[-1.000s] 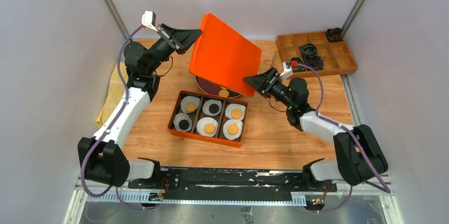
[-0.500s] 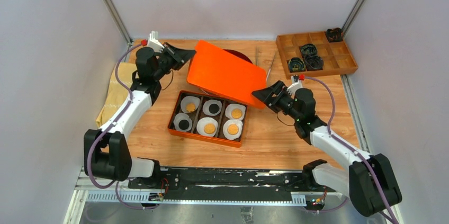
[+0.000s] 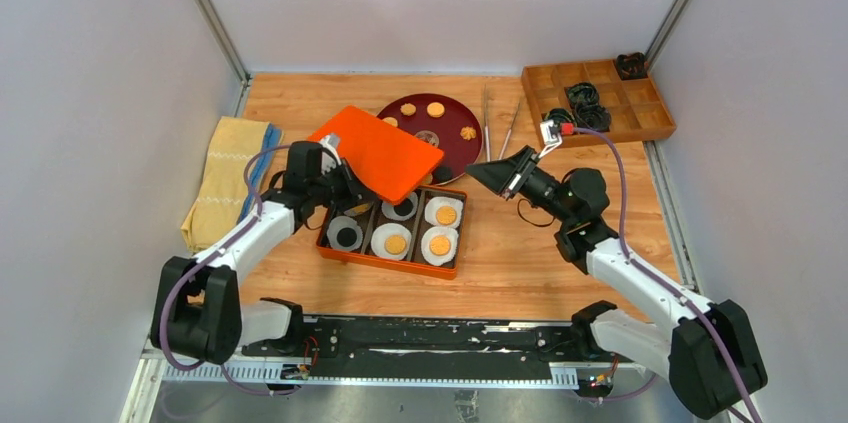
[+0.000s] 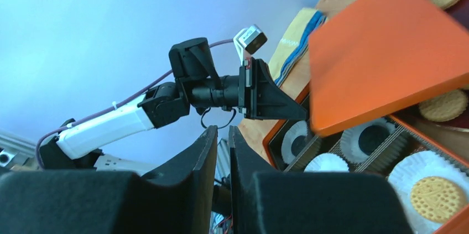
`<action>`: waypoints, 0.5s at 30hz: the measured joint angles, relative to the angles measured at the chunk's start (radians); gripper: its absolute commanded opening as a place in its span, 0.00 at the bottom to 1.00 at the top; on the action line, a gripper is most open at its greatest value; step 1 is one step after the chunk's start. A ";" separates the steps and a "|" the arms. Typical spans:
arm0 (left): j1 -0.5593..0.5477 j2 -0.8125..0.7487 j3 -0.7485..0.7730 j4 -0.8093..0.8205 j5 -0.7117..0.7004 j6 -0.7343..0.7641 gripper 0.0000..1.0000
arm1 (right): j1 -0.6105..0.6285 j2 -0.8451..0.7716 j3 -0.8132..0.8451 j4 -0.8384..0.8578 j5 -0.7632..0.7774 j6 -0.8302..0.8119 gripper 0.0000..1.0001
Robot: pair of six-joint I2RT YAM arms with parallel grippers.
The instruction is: Pack the cookies
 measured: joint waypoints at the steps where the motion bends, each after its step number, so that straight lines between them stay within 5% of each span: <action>1: 0.002 -0.011 -0.011 -0.021 0.004 0.008 0.00 | 0.003 0.009 0.000 0.015 -0.012 0.001 0.17; 7: 0.005 -0.089 -0.016 -0.068 0.011 0.034 0.00 | 0.026 0.051 0.001 -0.009 -0.040 -0.007 0.23; 11: 0.005 -0.108 0.010 -0.110 0.003 0.046 0.00 | 0.028 0.047 0.033 -0.124 -0.035 -0.062 0.46; 15: 0.005 -0.108 0.087 -0.162 -0.021 0.056 0.00 | 0.028 0.042 0.136 -0.301 -0.008 -0.160 0.56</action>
